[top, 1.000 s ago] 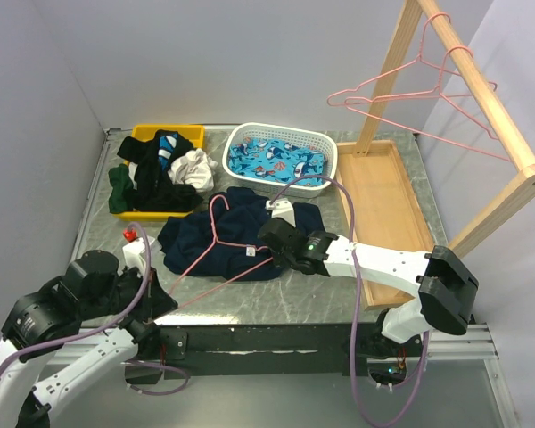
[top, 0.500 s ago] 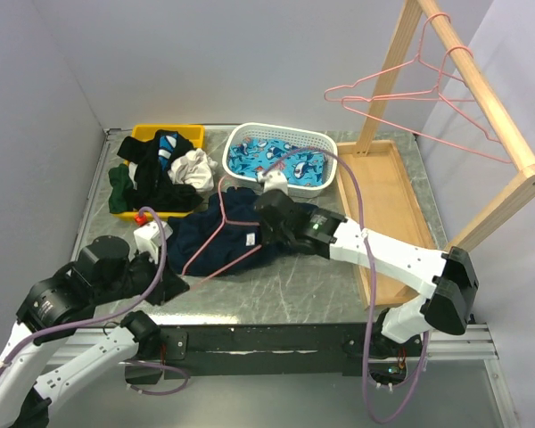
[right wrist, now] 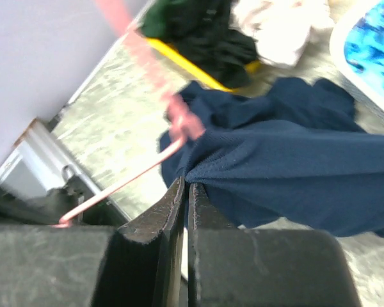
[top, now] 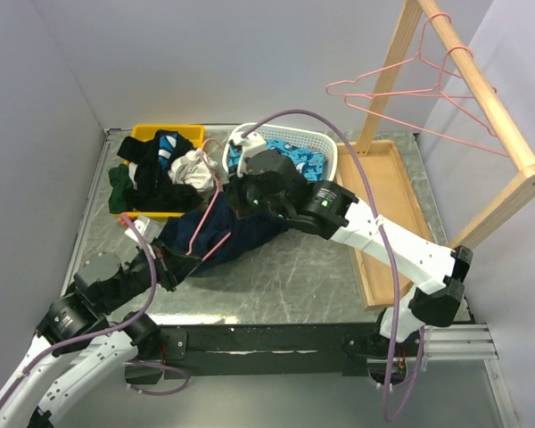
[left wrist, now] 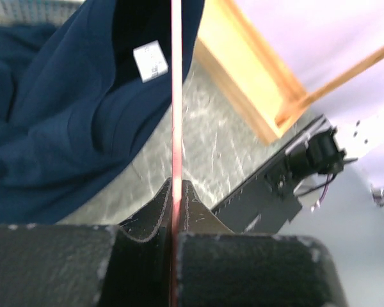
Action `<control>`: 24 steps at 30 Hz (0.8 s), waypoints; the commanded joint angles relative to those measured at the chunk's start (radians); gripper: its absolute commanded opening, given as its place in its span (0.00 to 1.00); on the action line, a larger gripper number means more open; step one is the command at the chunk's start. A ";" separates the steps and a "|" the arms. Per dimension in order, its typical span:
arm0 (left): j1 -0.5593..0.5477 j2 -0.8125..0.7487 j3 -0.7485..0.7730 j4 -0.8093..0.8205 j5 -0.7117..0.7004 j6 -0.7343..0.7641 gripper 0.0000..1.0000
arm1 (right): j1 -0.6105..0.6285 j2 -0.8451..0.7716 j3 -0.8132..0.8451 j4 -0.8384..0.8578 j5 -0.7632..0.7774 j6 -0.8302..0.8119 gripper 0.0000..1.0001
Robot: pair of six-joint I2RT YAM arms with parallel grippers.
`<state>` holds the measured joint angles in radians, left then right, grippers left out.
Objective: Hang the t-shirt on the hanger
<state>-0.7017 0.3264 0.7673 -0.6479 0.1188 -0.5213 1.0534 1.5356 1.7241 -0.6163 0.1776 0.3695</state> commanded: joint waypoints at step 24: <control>0.232 -0.309 -0.157 0.389 -0.064 -0.005 0.01 | 0.172 -0.221 -0.217 -0.077 0.160 0.032 0.13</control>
<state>-0.5518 0.0647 0.6025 -0.4389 0.0422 -0.5354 1.2263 1.3613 1.3563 -0.5846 0.2264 0.3851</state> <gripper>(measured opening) 0.047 0.123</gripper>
